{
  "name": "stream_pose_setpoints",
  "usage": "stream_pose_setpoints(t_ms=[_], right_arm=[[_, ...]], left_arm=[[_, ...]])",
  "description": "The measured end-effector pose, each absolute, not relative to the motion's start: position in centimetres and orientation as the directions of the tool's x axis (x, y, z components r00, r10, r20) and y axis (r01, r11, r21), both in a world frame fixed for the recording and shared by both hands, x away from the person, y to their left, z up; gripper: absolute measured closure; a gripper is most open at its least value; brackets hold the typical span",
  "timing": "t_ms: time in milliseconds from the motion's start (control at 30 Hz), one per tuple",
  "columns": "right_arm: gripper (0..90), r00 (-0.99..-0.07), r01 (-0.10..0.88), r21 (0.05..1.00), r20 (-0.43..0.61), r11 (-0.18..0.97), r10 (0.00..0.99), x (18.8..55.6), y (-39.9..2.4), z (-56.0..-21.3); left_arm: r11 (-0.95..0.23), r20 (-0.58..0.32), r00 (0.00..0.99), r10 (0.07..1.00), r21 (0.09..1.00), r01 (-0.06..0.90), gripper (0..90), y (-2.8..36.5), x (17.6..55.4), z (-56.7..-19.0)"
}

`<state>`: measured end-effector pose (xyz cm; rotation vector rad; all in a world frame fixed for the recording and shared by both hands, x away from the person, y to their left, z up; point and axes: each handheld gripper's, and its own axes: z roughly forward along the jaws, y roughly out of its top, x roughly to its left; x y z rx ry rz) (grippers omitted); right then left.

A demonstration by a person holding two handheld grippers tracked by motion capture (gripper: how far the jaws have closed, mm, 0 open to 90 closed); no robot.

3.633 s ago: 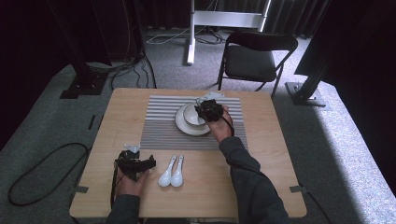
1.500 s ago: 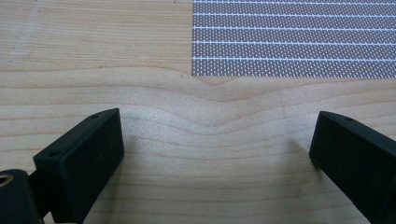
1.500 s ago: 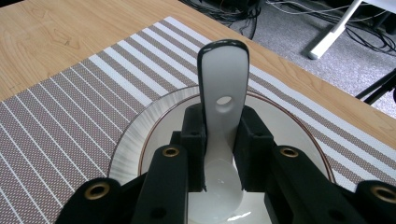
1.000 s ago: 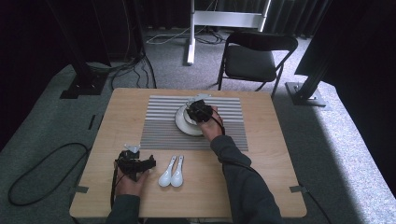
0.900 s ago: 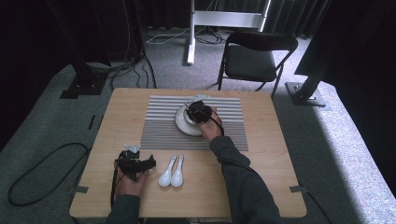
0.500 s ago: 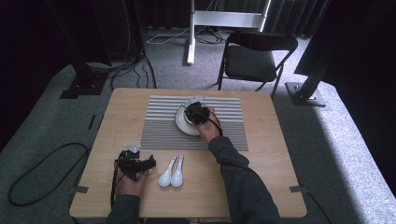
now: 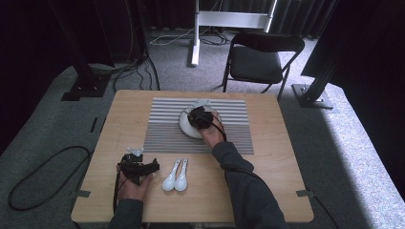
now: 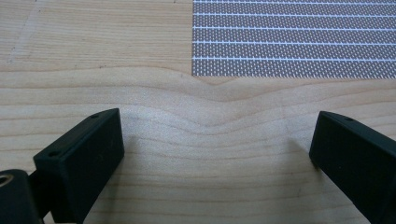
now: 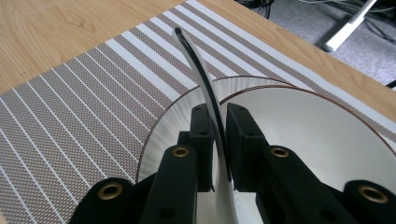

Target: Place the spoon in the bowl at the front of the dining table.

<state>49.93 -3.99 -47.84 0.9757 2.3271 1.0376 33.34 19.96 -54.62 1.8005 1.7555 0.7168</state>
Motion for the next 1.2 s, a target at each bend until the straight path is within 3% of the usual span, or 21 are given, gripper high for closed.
stream_pose_setpoints(t_ms=[333,667,1200], right_arm=[[79.5,-0.67,0.477,0.77,0.007,0.423,0.742,50.3,-4.8,-48.0],[80.3,-0.663,0.469,0.744,-0.059,0.476,0.746,50.5,-4.1,-48.4],[77.7,-0.656,0.503,0.698,-0.076,0.511,0.751,51.3,-3.9,-48.8]], left_arm=[[-0.024,0.014,0.019,1.0,0.689,0.724,3.4,20.0,33.3,-54.6],[-0.025,0.015,0.02,1.0,0.689,0.724,3.4,20.0,33.3,-54.6],[-0.02,0.012,0.016,1.0,0.692,0.721,3.4,19.9,33.3,-54.7]])
